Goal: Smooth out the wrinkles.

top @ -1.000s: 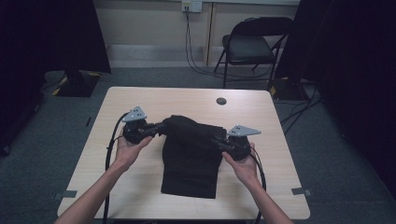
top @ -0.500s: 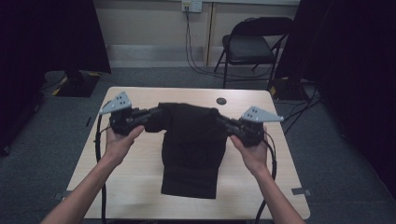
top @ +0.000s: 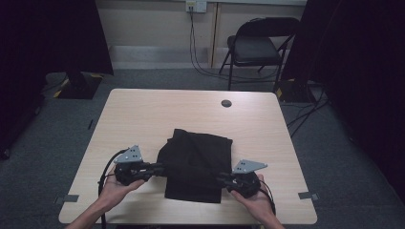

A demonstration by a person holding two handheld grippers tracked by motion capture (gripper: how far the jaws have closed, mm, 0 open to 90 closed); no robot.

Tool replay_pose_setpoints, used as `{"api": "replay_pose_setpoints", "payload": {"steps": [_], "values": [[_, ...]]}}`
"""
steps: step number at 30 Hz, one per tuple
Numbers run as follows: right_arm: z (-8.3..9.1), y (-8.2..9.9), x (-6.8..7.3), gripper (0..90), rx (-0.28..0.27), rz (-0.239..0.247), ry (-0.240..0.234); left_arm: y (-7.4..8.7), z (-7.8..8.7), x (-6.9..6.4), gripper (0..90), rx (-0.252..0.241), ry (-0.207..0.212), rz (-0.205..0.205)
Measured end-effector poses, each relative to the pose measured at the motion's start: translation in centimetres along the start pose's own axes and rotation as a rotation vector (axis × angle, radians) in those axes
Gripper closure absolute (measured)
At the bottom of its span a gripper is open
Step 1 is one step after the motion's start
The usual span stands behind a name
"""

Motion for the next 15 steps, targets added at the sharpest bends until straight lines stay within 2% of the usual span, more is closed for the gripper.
{"api": "replay_pose_setpoints", "payload": {"steps": [3,5,7,9,11,13,15], "values": [[0.7,0.2,0.4,57.6,-0.008,-0.005,-0.009,-0.5,0.8,-0.3,64.6,-0.045,0.013,0.002],[1.4,0.1,0.7,53.2,-0.02,-0.013,-0.001,-0.9,1.2,-0.4,61.2,-0.068,-0.003,-0.009],[2.1,-0.1,0.9,48.5,-0.041,-0.023,-0.015,-1.1,1.2,-0.3,58.9,-0.073,-0.005,-0.008],[2.5,-0.5,1.2,47.2,-0.062,-0.025,-0.017,-1.3,0.4,-0.3,58.9,-0.036,-0.013,-0.01],[2.1,-0.9,1.5,51.0,-0.064,-0.015,-0.021,-1.1,-1.5,-0.3,59.3,0.035,0.005,-0.004],[1.0,-1.5,1.5,61.1,-0.054,0.007,-0.043,-0.5,-3.8,-0.2,59.6,0.126,-0.012,-0.016],[-0.6,-2.0,1.3,65.2,-0.038,0.026,-0.036,0.5,-5.6,0.1,57.6,0.182,-0.004,-0.008]]}}
Point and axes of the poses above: each handheld gripper's, and its own axes: z roughly backward along the jaws, y roughly out of its underside, x roughly to its left, the point moved 2 cm from there along -z, roughly forward along the jaws, and after that the axes turned 6 degrees about y, right-handed, at the moved point
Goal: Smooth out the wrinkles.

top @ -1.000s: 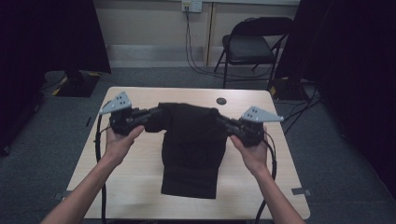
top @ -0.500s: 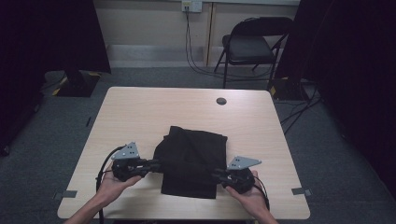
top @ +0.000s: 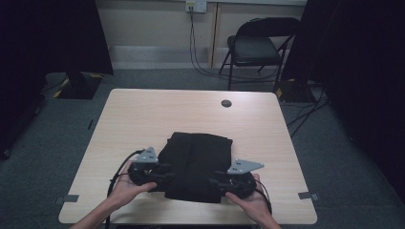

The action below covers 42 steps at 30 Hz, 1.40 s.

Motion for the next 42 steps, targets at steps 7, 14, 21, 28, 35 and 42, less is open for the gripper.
{"api": "replay_pose_setpoints", "payload": {"steps": [7,14,21,28,35,42], "values": [[-2.4,2.1,-0.7,53.1,0.112,0.045,0.043,3.1,-1.0,0.5,45.6,0.133,-0.07,-0.053],[-2.1,3.1,-1.2,39.4,0.179,0.022,0.106,2.8,-0.8,0.4,70.5,0.131,-0.109,-0.081],[-1.2,4.1,-1.8,42.3,0.224,0.039,0.127,2.9,0.3,1.2,83.2,0.119,-0.03,-0.011],[-1.2,4.4,-2.2,42.2,0.247,0.012,0.143,3.2,2.2,1.5,81.9,0.084,-0.055,0.029],[0.0,2.4,-2.2,39.4,0.082,-0.041,0.132,1.8,4.0,1.4,57.8,-0.113,-0.081,0.073],[-1.2,-0.3,-3.1,44.8,0.01,-0.037,0.143,-1.4,2.2,1.1,56.8,-0.13,-0.065,0.025]]}}
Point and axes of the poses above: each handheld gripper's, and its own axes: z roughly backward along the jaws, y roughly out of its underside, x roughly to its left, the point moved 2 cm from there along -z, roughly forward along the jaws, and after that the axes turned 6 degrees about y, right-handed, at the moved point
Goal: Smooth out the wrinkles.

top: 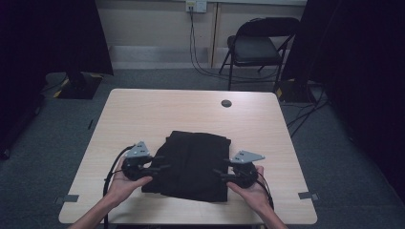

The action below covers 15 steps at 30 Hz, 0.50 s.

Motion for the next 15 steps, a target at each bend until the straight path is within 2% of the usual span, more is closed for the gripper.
{"api": "replay_pose_setpoints", "payload": {"steps": [2,5,7,10,15], "values": [[-1.6,-0.6,0.1,49.4,0.017,0.019,-0.018,-0.5,-1.8,0.2,56.8,0.036,0.019,0.009],[-4.0,-1.0,0.1,50.2,0.047,0.04,-0.019,0.0,-4.6,0.8,54.8,0.097,-0.012,0.006],[-5.1,-0.9,0.0,49.5,0.067,0.055,-0.001,0.6,-5.4,1.4,54.5,0.119,-0.009,0.008],[-6.0,-0.2,-0.3,49.7,0.098,0.044,-0.005,0.8,-5.5,1.7,54.5,0.109,0.006,0.02],[-5.7,0.6,0.1,50.0,0.122,0.015,-0.005,0.3,-5.1,0.8,52.0,0.082,0.001,0.007]]}}
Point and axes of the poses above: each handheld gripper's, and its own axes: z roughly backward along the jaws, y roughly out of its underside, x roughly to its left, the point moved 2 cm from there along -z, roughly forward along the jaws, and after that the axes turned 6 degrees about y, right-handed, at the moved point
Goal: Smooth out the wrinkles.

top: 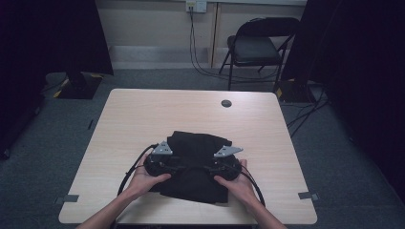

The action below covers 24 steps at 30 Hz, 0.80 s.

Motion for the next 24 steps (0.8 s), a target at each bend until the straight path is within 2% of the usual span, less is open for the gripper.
{"api": "replay_pose_setpoints", "payload": {"steps": [2,4,6,8,10,13,15,17,18,20,22,24], "values": [[0.5,0.3,0.5,50.2,0.008,0.019,0.011,-0.3,0.3,-0.6,53.5,-0.01,0.01,-0.02],[1.0,0.7,1.0,50.2,0.01,0.012,0.02,-0.5,0.3,-1.2,53.8,-0.017,0.028,-0.03],[1.8,1.2,1.6,50.2,0.024,0.025,0.032,-0.5,0.0,-1.7,52.5,-0.004,0.054,-0.019],[2.5,1.7,2.1,50.1,0.039,0.02,0.018,-0.3,-0.7,-2.1,50.4,0.02,0.057,-0.042],[3.4,2.3,2.4,50.1,0.054,0.021,-0.004,0.1,-1.6,-2.1,50.7,0.045,0.056,-0.03],[4.2,2.9,2.6,50.0,0.07,-0.003,-0.034,0.5,-2.6,-2.0,52.2,0.075,0.058,-0.041],[4.5,3.0,2.7,50.0,0.083,-0.022,-0.04,0.5,-2.9,-1.7,52.2,0.085,0.058,-0.016],[4.8,2.9,2.8,49.5,0.078,-0.007,-0.035,0.5,-3.3,-1.3,52.4,0.09,0.071,-0.012],[5.0,2.6,2.7,46.9,0.074,0.001,-0.039,0.4,-3.4,-1.1,52.4,0.098,0.077,-0.014],[5.2,1.9,2.0,43.7,0.022,-0.009,-0.016,0.4,-3.5,-1.0,52.5,0.099,0.084,-0.02],[5.2,0.9,0.7,38.0,-0.023,-0.034,0.012,0.3,-3.6,-1.0,52.7,0.108,0.076,-0.032],[4.7,0.0,-0.8,35.1,-0.052,-0.027,0.041,0.4,-3.6,-1.2,52.9,0.107,0.061,-0.035]]}}
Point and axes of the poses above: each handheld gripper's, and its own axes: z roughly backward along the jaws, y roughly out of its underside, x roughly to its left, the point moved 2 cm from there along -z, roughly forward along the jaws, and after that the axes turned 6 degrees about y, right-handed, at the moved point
